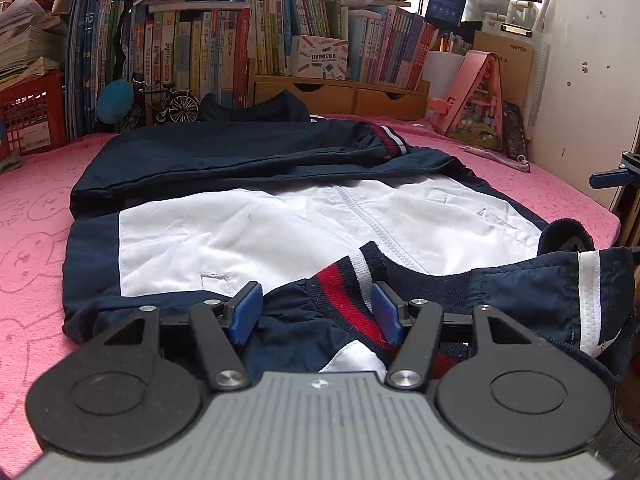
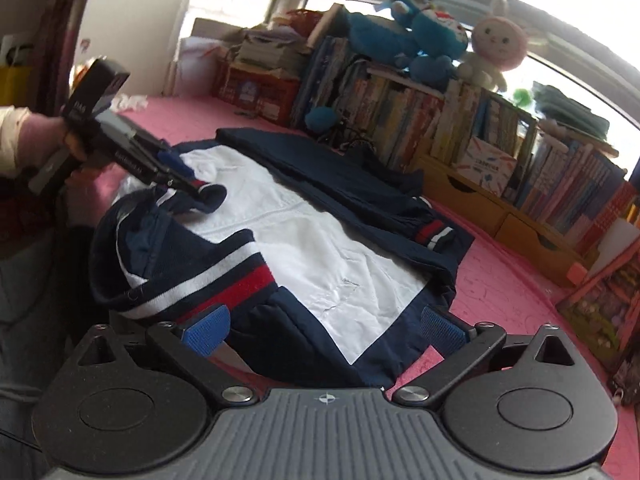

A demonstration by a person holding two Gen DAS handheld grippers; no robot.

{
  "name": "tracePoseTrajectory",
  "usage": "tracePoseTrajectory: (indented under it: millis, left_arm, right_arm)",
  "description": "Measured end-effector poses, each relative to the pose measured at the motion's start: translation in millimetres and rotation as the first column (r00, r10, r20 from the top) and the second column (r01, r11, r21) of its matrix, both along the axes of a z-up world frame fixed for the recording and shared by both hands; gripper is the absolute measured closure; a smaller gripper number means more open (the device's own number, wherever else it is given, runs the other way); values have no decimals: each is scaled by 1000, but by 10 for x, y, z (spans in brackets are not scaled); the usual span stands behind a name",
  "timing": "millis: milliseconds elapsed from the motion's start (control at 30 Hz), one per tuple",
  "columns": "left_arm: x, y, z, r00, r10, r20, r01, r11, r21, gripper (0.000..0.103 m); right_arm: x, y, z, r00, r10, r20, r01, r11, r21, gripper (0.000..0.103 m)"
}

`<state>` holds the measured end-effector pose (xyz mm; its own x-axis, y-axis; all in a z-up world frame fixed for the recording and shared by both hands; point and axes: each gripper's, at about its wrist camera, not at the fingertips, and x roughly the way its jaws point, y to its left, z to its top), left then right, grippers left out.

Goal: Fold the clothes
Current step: 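Lift the hem with both grippers and fold it toward the collar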

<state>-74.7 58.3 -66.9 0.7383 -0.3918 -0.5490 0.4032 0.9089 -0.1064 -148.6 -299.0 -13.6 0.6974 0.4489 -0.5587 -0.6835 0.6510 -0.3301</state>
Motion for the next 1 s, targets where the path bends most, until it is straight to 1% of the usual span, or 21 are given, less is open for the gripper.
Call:
tracePoseTrajectory:
  millis: [33, 100, 167, 200, 233, 267, 300, 333, 400, 467, 500, 567, 667, 700, 767, 800, 833, 867, 900, 933, 1000]
  left_arm:
    - [4, -5, 5, 1000, 2, -2, -2, 1000, 1, 43]
    - [-2, -8, 21, 1000, 8, -6, -8, 1000, 5, 43]
    - [-11, -9, 38, 1000, 14, -10, -14, 1000, 11, 42]
    - [-27, 4, 69, 1000, 20, -10, -20, 1000, 11, 42]
    - [-54, 44, 112, 1000, 26, -6, -26, 1000, -3, 40]
    - [-82, 95, 153, 1000, 30, 0, -30, 999, -25, 33]
    - [-104, 146, 189, 999, 38, 8, -38, 998, -42, 25]
    - [-121, 199, 223, 999, 48, 16, -47, 997, -56, 24]
    - [-137, 286, 277, 997, 76, 23, -75, 995, -63, 24]
    - [-152, 340, 330, 994, 105, 34, -103, 993, -65, 24]
    - [-164, 362, 362, 993, 115, 42, -112, 991, -69, 24]
    - [-200, 381, 429, 990, 122, 64, -117, 990, -79, 23]
    - [-255, 392, 521, 988, 119, 96, -110, 990, -88, 18]
    - [-271, 389, 549, 988, 114, 106, -105, 990, -90, 18]
    - [-290, 388, 590, 987, 106, 121, -94, 991, -99, 16]
    - [-298, 388, 609, 987, 101, 128, -88, 991, -104, 14]
    - [-306, 388, 629, 986, 97, 136, -83, 991, -109, 12]
    - [-301, 386, 635, 986, 95, 137, -80, 991, -110, 11]
    - [-285, 382, 629, 986, 94, 136, -80, 991, -106, 11]
    - [-262, 373, 620, 986, 95, 134, -83, 992, -97, 11]
    - [-199, 363, 602, 986, 93, 135, -82, 993, -81, 11]
  right_arm:
    - [55, 77, -43, 999, 46, -16, -46, 999, -27, 0]
    - [200, 208, -135, 992, 115, -58, -117, 993, -30, 0]
    - [405, 310, -187, 980, 105, -169, -102, 994, 29, 0]
    - [517, 333, -207, 963, 96, -251, -80, 994, 71, 0]
    - [630, 343, -225, 936, 89, -342, -51, 992, 117, 0]
    - [706, 356, -239, 909, 85, -408, -27, 989, 145, 2]
    - [726, 366, -243, 898, 84, -433, -18, 988, 156, 12]
    - [725, 372, -244, 893, 85, -442, -13, 986, 163, 20]
    - [711, 388, -234, 891, 69, -448, 11, 985, 173, 56]
    - [685, 386, -200, 899, 23, -438, 62, 982, 180, 71]
    - [691, 365, -167, 898, 4, -441, 92, 976, 197, 77]
    - [725, 309, -78, 895, -27, -446, 149, 959, 242, 81]
    - [836, 192, 172, 922, -86, -378, 223, 916, 334, 83]
    - [881, 150, 262, 931, -111, -347, 245, 895, 371, 83]
    - [985, 48, 414, 938, -199, -285, 314, 835, 451, 83]
    - [1042, -5, 467, 930, -249, -268, 354, 798, 487, 83]
    - [1131, -49, 470, 914, -305, -268, 403, 764, 504, 82]
    - [1235, -89, 453, 891, -362, -273, 453, 729, 513, 81]
    - [1331, -104, 406, 867, -417, -274, 499, 708, 500, 81]
    - [1391, -81, 305, 851, -446, -278, 525, 714, 463, 81]
    - [1476, -8, 63, 830, -476, -291, 556, 743, 372, 80]
